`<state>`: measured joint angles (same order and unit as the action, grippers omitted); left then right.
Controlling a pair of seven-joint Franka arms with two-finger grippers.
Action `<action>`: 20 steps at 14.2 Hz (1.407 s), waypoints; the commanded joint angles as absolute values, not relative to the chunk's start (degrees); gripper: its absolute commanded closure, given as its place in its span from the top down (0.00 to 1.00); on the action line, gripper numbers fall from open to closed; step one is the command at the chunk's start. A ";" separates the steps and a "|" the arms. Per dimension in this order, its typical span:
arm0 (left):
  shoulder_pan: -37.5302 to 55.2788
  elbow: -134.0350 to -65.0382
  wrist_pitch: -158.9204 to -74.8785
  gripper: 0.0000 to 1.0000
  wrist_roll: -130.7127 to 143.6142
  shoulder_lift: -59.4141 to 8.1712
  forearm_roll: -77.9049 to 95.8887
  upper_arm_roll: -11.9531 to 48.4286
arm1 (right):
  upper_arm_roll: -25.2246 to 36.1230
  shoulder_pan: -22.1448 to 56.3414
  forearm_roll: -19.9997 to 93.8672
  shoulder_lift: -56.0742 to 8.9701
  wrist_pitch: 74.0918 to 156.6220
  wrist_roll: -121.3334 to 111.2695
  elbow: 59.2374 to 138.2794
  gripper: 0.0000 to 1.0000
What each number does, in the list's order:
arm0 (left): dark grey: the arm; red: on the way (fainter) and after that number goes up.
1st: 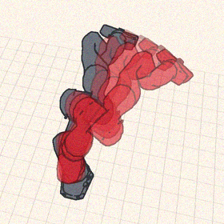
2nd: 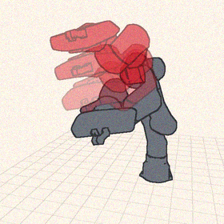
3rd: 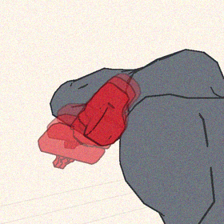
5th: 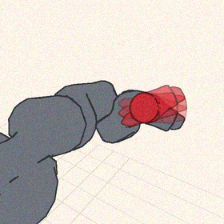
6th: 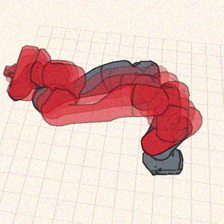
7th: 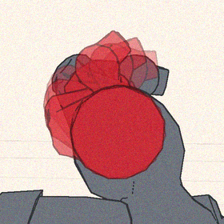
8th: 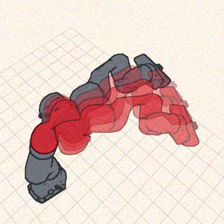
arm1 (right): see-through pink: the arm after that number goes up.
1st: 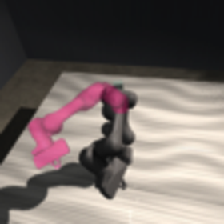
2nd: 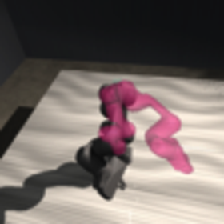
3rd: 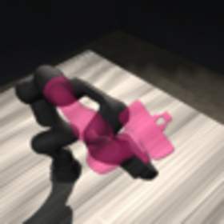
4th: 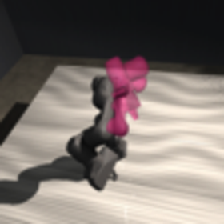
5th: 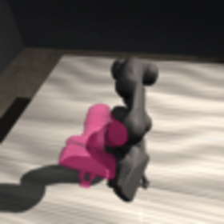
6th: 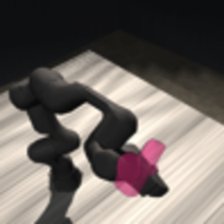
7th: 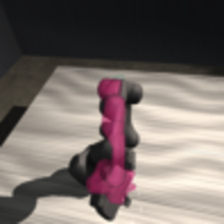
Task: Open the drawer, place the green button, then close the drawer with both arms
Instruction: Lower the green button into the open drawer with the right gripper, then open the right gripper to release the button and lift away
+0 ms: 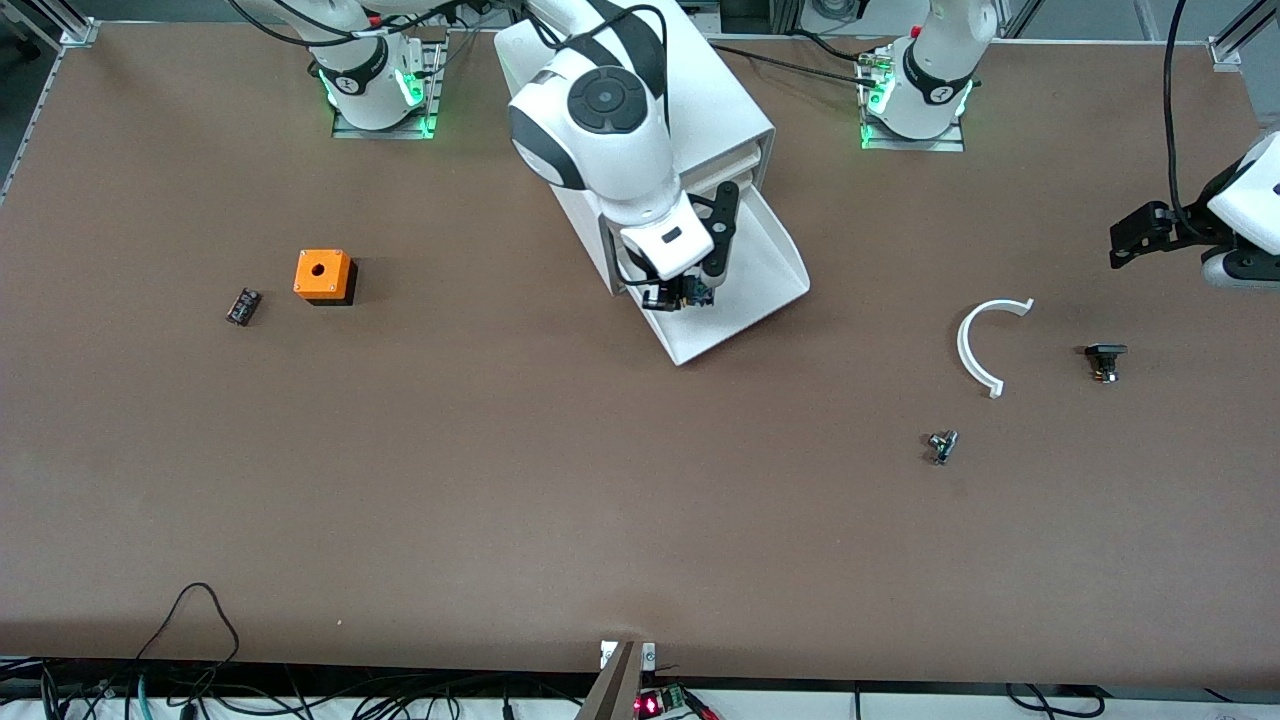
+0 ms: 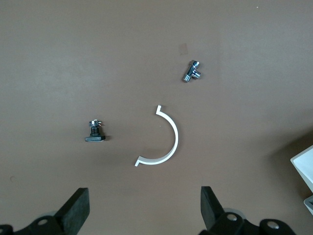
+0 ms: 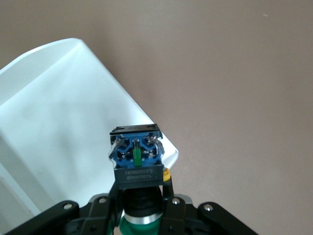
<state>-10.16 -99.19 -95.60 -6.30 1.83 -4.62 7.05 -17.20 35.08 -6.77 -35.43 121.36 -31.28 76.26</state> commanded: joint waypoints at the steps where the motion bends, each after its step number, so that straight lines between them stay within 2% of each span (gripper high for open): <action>1: -9.67 -98.79 -95.10 1.00 -5.80 2.11 -5.10 6.59 | -17.05 36.38 -7.12 -39.54 118.13 -40.83 71.72 0.34; 10: -9.67 -98.61 -95.19 1.00 -5.98 2.02 -4.66 6.50 | -16.26 42.89 -7.38 -44.56 116.98 -46.67 71.28 0.34; 14: -9.67 -98.70 -95.10 1.00 -5.98 2.11 -4.57 6.50 | -16.00 43.33 -7.38 -46.40 117.42 -46.14 71.37 0.42; 16: -9.67 -98.70 -95.19 1.00 -5.98 2.11 -4.57 6.50 | -15.47 43.16 -7.29 -46.93 117.42 -46.32 71.46 0.42; 17: -9.67 -98.70 -95.27 1.00 -5.89 2.11 -4.48 6.50 | -15.38 43.15 -7.21 -46.93 117.51 -45.97 71.37 0.46; 18: -9.67 -98.70 -95.27 1.00 -5.89 2.11 -4.48 6.50 | -15.12 43.15 -7.03 -46.50 117.51 -45.18 71.19 0.66; 19: -9.67 -99.14 -95.27 1.00 -5.63 2.02 -4.57 6.50 | -14.60 43.15 -6.86 -45.54 116.99 -43.52 71.19 1.00; 20: -9.67 -99.31 -95.80 1.00 -5.63 1.85 -4.57 6.42 | -14.59 43.07 -6.77 -43.44 116.63 -42.03 71.19 1.00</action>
